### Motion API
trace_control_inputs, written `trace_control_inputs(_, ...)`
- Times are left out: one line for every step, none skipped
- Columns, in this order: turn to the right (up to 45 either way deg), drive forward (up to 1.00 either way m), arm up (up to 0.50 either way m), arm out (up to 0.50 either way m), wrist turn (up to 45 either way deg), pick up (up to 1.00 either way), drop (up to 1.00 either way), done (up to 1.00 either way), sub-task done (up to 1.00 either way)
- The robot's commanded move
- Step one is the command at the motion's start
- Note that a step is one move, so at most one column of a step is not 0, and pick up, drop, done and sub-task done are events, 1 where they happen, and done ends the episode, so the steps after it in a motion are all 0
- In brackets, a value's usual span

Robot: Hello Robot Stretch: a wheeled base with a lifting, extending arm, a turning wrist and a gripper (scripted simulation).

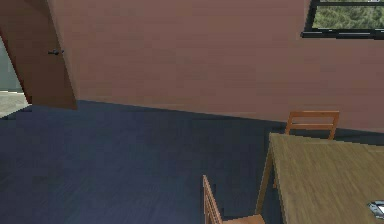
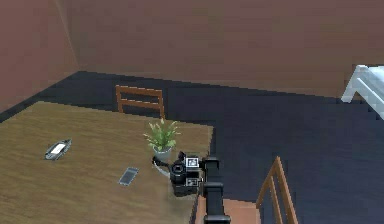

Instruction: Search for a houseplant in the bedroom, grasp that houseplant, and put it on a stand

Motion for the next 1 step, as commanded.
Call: trace_control_inputs(0.0,0.00,0.26,0.00,0.0,0.00,0.00,0.00,0.00)
